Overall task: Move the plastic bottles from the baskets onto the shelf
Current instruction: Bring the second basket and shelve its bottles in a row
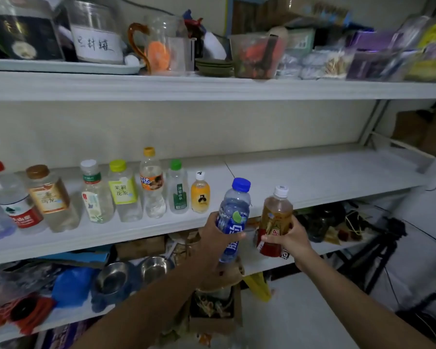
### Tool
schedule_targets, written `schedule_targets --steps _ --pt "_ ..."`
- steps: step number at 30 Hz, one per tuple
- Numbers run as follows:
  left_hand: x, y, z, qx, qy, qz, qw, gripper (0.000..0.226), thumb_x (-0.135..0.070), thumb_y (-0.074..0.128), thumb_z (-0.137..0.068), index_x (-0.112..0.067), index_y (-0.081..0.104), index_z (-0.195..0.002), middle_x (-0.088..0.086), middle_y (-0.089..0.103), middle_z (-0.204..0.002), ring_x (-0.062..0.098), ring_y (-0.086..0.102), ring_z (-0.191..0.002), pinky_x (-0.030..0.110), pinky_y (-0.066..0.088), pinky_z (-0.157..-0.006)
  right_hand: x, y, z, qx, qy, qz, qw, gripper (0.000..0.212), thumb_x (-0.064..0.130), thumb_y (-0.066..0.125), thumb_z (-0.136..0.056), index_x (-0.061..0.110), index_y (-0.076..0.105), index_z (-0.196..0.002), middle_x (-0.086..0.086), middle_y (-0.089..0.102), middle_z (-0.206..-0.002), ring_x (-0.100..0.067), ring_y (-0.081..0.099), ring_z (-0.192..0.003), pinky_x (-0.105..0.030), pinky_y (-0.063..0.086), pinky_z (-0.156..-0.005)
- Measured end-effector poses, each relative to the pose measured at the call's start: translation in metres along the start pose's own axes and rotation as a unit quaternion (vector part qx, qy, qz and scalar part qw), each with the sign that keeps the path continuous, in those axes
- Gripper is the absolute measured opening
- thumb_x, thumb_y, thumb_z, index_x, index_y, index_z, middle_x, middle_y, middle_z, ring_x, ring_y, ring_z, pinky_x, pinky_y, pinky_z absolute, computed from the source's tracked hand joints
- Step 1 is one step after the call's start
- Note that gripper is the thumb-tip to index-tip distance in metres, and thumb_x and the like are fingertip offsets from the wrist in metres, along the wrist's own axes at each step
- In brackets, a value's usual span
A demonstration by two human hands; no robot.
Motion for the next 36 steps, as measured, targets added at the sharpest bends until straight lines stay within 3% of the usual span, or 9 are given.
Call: schedule_targets --steps 5,10,12,15,18,22,26,30,36 --pt "-0.004 0.002 -0.055 -0.039 -0.002 -0.011 0.999 0.078 -0.041 0.091 -0.044 -0.016 0.057 -0.11 0.005 0.07 -0.104 0.026 0.066 -0.098 0.047 0.056 -0.086 0.002 0.005 -0.053 -0.042 0.002 -0.01 0.999 0.076 0.005 0.09 -0.054 0.015 0.052 -0.119 -0.002 0.066 -0.107 -0.019 0.063 -0.096 -0.03 0.05 -0.072" --pt "-0.003 0.006 -0.115 -0.065 -0.001 -0.042 0.997 0.062 -0.024 0.091 -0.057 -0.01 0.059 -0.109 0.007 0.069 -0.103 0.027 0.067 -0.096 0.048 0.055 -0.088 0.009 0.016 -0.11 -0.051 -0.023 0.035 0.998 0.075 0.006 0.091 -0.05 0.016 0.053 -0.114 -0.004 0.057 -0.113 -0.022 0.061 -0.098 -0.032 0.051 -0.079" --pt "-0.003 0.012 -0.136 -0.075 -0.011 -0.054 0.996 0.082 -0.043 0.091 -0.045 -0.009 0.058 -0.112 0.009 0.068 -0.107 0.027 0.066 -0.097 0.049 0.055 -0.088 0.01 0.018 -0.13 -0.062 -0.024 0.064 0.996 0.078 0.013 0.093 -0.046 0.02 0.053 -0.112 -0.005 0.044 -0.118 -0.02 0.055 -0.099 -0.035 0.05 -0.088" --pt "0.003 0.02 -0.168 -0.088 -0.027 -0.124 0.988 0.104 -0.071 0.076 -0.028 -0.015 0.056 -0.113 0.006 0.066 -0.109 0.025 0.065 -0.098 0.046 0.055 -0.087 0.008 0.018 -0.159 -0.055 -0.014 0.073 0.996 0.082 0.02 0.094 -0.034 0.02 0.056 -0.106 -0.01 0.06 -0.112 -0.022 0.063 -0.095 -0.037 0.054 -0.081" --pt "-0.001 0.028 -0.182 -0.088 -0.028 -0.168 0.982 0.083 -0.052 0.086 -0.044 -0.013 0.056 -0.112 0.007 0.062 -0.109 0.024 0.063 -0.099 0.042 0.054 -0.089 0.005 0.02 -0.183 -0.032 -0.026 0.114 0.993 0.072 0.005 0.093 -0.041 0.012 0.058 -0.104 -0.006 0.068 -0.1 -0.02 0.066 -0.09 -0.036 0.055 -0.078" --pt "0.0 0.038 -0.201 -0.093 0.003 -0.16 0.983 0.069 -0.024 0.091 -0.052 -0.008 0.055 -0.109 0.01 0.057 -0.11 0.024 0.061 -0.1 0.034 0.054 -0.089 0.003 0.027 -0.209 0.018 -0.052 0.146 0.988 0.067 0.023 0.092 -0.041 0.014 0.059 -0.099 -0.002 0.067 -0.095 -0.018 0.066 -0.087 -0.027 0.052 -0.072" --pt "0.001 0.043 -0.203 -0.13 0.028 -0.127 0.983 0.065 -0.01 0.09 -0.058 -0.015 0.046 -0.106 0.009 0.05 -0.113 0.02 0.057 -0.103 0.031 0.053 -0.089 -0.016 0.026 -0.236 0.066 -0.067 0.129 0.987 0.089 0.043 0.092 -0.034 0.015 0.056 -0.111 -0.004 0.065 -0.106 -0.02 0.064 -0.099 -0.042 0.055 -0.086" --pt "0.017 0.051 -0.194 -0.151 0.047 -0.099 0.982 0.071 0.005 0.085 -0.061 -0.015 0.046 -0.118 -0.011 0.057 -0.104 0.0 0.06 -0.091 0.008 0.049 -0.071 -0.03 0.022 -0.237 0.141 -0.053 0.132 0.98 0.081 -0.001 0.087 -0.059 0.02 0.041 -0.122 0.007 0.057 -0.106 -0.012 0.055 -0.101 -0.007 0.046 -0.072" --pt "0.034 0.052 -0.198 -0.193 -0.009 -0.149 0.97 0.067 -0.016 0.088 -0.063 -0.014 0.05 -0.118 0.003 0.064 -0.116 0.019 0.061 -0.104 0.035 0.052 -0.087 -0.038 0.02 -0.261 0.159 -0.073 0.168 0.97 0.076 0.005 0.087 -0.059 0.015 0.047 -0.123 0.005 0.059 -0.106 -0.012 0.056 -0.097 -0.001 0.042 -0.063"
Point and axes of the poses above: each hand's wrist, its own z-axis away from the middle knuckle, its own y-axis out of the palm, x = y × z, the point moved 2 cm from there along -z, towards the middle knuckle
